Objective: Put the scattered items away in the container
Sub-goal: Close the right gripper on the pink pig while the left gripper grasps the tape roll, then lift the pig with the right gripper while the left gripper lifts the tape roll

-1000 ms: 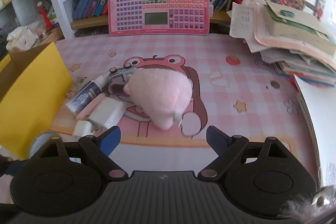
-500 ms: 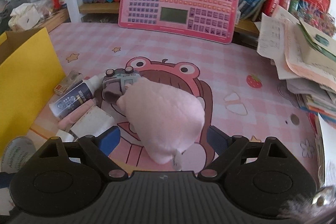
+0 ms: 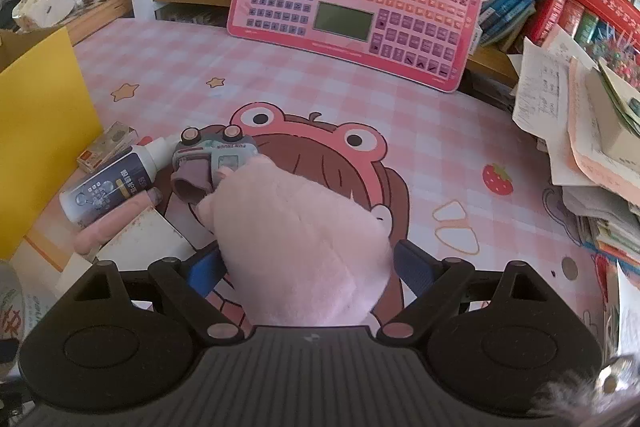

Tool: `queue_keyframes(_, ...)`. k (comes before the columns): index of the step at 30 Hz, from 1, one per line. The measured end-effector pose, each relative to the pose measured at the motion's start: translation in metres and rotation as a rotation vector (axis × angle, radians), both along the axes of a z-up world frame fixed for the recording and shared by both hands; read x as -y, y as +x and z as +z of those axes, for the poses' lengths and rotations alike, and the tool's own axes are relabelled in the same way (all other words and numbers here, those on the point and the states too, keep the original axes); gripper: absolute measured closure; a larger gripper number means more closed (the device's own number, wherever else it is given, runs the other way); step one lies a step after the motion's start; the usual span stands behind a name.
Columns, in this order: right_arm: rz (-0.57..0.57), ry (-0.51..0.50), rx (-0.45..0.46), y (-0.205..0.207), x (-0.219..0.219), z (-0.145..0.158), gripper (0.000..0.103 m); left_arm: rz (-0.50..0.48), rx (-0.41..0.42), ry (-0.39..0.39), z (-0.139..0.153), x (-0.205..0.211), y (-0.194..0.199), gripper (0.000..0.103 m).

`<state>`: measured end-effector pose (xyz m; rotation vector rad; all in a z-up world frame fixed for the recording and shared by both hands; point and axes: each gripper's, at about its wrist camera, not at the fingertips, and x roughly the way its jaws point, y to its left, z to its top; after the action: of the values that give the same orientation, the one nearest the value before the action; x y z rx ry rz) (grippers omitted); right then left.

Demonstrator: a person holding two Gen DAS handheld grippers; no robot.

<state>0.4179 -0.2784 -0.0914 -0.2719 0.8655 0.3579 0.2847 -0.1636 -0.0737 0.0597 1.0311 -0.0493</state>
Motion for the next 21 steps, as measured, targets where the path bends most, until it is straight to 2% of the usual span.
queue_keyframes(2, 0.006, -0.001, -0.003, 0.000, -0.001, -0.002, 0.023, -0.010, 0.001, -0.003, 0.000, 0.001, 0.000, 0.090)
queue_keyframes(6, -0.007, 0.006, 0.002, -0.003, 0.000, 0.000, 0.030, -0.026, 0.004, -0.011, 0.002, 0.003, -0.002, 0.098)
queue_keyframes(12, -0.053, 0.038, -0.015, -0.018, 0.009, 0.005, 0.035, -0.051, 0.016, -0.028, 0.005, 0.004, -0.005, 0.098)
queue_keyframes(21, -0.145, 0.096, -0.017, -0.052, 0.024, 0.022, 0.035, -0.074, 0.056, -0.046, 0.011, 0.002, -0.019, 0.098)
